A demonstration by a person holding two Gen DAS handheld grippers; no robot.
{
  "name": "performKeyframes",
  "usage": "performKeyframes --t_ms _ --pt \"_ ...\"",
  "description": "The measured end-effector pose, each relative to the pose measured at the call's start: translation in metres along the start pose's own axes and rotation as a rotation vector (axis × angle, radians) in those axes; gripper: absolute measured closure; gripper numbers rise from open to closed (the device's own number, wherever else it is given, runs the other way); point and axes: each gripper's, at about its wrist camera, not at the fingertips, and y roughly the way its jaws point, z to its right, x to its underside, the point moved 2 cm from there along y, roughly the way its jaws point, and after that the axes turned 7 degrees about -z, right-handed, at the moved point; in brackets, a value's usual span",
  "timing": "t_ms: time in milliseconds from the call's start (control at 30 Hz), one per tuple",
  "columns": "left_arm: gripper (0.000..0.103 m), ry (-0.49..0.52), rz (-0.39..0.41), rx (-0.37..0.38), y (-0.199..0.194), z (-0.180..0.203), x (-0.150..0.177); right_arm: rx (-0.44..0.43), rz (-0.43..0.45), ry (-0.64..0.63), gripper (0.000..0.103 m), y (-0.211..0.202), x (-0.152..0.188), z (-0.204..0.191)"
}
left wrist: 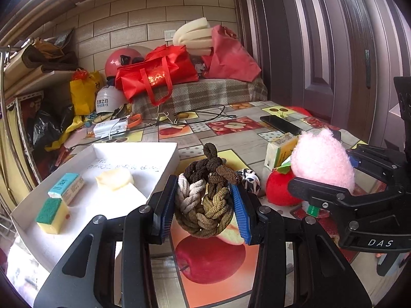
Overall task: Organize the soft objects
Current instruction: 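Carry the rope knot with the left tool while the right tool carries the pink ball to the box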
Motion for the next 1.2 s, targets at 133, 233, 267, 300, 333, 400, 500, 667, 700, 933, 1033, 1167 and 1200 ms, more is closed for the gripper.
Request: performKeyframes --t_ms 133,233,267,300,333,400,500,667,700,933,1033,1167,1200 --pt "0.062 -0.022 0.019 -0.019 -0.004 -0.003 0.001 0.005 0.024 -0.003 0.045 0.001 -0.003 -0.006" --pt "0.062 -0.051 0.025 -0.035 -0.005 -0.008 0.003 0.005 0.038 0.016 0.045 0.001 -0.004 -0.005" --pt "0.062 -0.057 0.029 -0.044 -0.006 -0.01 0.003 0.007 0.043 0.023 0.045 0.001 -0.004 -0.005" --pt "0.062 -0.061 0.033 -0.054 -0.007 -0.01 0.004 0.009 0.048 0.026 0.044 0.001 -0.005 -0.006" --pt "0.062 -0.064 0.034 -0.062 -0.008 -0.011 0.004 0.009 0.052 0.024 0.044 0.001 -0.006 -0.008" --pt "0.062 -0.074 0.037 -0.079 -0.011 -0.014 0.006 0.015 0.055 0.011 0.044 0.002 -0.006 -0.012" --pt "0.062 -0.098 0.039 -0.1 -0.015 -0.021 0.009 0.016 0.063 0.006 0.044 0.002 -0.007 -0.018" --pt "0.062 -0.15 0.036 -0.147 -0.024 -0.04 0.016 0.004 0.073 0.009 0.044 0.005 -0.01 -0.025" --pt "0.062 -0.158 0.037 -0.159 -0.025 -0.044 0.017 0.002 0.076 0.008 0.045 0.005 -0.01 -0.028" --pt "0.062 -0.205 0.046 -0.229 -0.035 -0.069 0.024 -0.019 0.076 -0.008 0.045 0.014 -0.016 -0.047" --pt "0.062 -0.229 0.039 -0.257 -0.037 -0.085 0.028 -0.032 0.069 -0.013 0.045 0.021 -0.02 -0.055" --pt "0.062 -0.271 0.029 -0.296 -0.041 -0.111 0.035 -0.052 0.078 -0.013 0.045 0.027 -0.025 -0.066" --pt "0.062 -0.279 0.022 -0.304 -0.041 -0.118 0.037 -0.056 0.076 -0.016 0.045 0.029 -0.026 -0.069"
